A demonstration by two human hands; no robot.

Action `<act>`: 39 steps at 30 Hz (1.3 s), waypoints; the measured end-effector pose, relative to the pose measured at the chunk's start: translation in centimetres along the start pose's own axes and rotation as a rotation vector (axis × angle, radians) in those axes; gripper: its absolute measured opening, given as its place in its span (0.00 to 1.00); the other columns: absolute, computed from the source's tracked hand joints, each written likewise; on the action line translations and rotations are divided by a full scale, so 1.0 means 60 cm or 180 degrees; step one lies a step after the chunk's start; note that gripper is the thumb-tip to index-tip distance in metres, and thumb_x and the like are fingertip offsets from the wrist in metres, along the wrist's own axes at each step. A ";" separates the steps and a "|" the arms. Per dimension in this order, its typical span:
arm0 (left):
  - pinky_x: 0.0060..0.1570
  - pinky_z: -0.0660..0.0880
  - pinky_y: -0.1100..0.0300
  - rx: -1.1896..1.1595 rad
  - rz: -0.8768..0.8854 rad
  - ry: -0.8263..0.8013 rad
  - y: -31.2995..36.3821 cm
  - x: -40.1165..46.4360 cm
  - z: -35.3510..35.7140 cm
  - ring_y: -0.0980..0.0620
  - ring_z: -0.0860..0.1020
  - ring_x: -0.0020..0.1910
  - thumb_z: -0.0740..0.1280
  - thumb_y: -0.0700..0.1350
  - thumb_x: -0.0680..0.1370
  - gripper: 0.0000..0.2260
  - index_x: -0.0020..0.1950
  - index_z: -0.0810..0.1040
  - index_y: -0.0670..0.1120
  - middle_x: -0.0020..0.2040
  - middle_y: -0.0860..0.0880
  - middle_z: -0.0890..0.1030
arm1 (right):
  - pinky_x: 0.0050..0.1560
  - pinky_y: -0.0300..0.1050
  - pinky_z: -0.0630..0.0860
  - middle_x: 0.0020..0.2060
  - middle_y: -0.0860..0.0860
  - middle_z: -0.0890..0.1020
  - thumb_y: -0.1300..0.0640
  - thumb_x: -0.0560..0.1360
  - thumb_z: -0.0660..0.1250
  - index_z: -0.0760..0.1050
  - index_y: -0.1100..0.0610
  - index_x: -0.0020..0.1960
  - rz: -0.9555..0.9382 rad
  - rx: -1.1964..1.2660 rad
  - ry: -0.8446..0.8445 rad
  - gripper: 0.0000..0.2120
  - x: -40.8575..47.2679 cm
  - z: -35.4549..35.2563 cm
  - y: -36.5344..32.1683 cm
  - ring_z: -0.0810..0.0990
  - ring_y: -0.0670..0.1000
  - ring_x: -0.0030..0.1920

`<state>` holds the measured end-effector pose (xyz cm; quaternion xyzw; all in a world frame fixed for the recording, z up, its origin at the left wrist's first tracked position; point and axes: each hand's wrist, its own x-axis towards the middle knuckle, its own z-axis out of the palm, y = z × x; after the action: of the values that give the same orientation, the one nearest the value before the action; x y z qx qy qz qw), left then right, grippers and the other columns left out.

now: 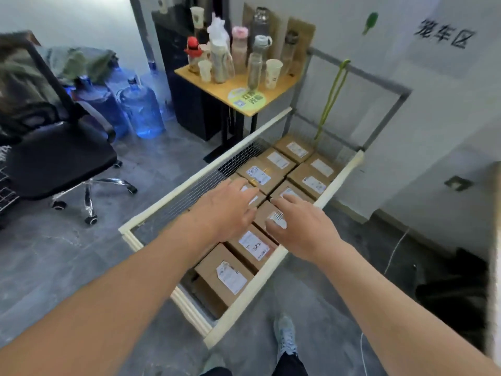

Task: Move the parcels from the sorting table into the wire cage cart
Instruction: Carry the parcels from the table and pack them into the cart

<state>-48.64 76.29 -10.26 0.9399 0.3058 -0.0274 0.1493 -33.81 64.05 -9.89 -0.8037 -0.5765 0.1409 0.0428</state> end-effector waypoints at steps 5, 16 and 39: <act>0.69 0.72 0.47 0.0043 0.0695 0.0283 0.082 0.012 -0.074 0.48 0.68 0.74 0.60 0.54 0.84 0.22 0.78 0.69 0.51 0.77 0.50 0.67 | 0.64 0.51 0.75 0.71 0.49 0.74 0.39 0.82 0.59 0.69 0.49 0.76 0.0453 -0.0037 0.0448 0.26 -0.089 -0.095 0.018 0.75 0.53 0.67; 0.69 0.72 0.47 0.0235 0.1666 0.0299 0.353 0.081 -0.175 0.48 0.69 0.74 0.61 0.53 0.84 0.23 0.79 0.68 0.51 0.77 0.53 0.67 | 0.66 0.55 0.74 0.71 0.52 0.73 0.37 0.81 0.59 0.70 0.48 0.75 0.1294 -0.0090 0.0862 0.26 -0.263 -0.251 0.173 0.75 0.56 0.68; 0.69 0.71 0.52 0.0077 0.2906 -0.0071 0.867 0.394 -0.119 0.52 0.71 0.73 0.60 0.55 0.85 0.23 0.80 0.67 0.54 0.78 0.56 0.65 | 0.72 0.55 0.67 0.82 0.53 0.61 0.36 0.81 0.59 0.61 0.46 0.81 0.2635 0.0219 0.1111 0.31 -0.383 -0.373 0.638 0.65 0.57 0.78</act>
<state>0.61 51.85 6.91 0.9798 -0.1418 0.0275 0.1383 0.59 31.86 6.74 -0.9765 -0.1856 0.0277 0.1061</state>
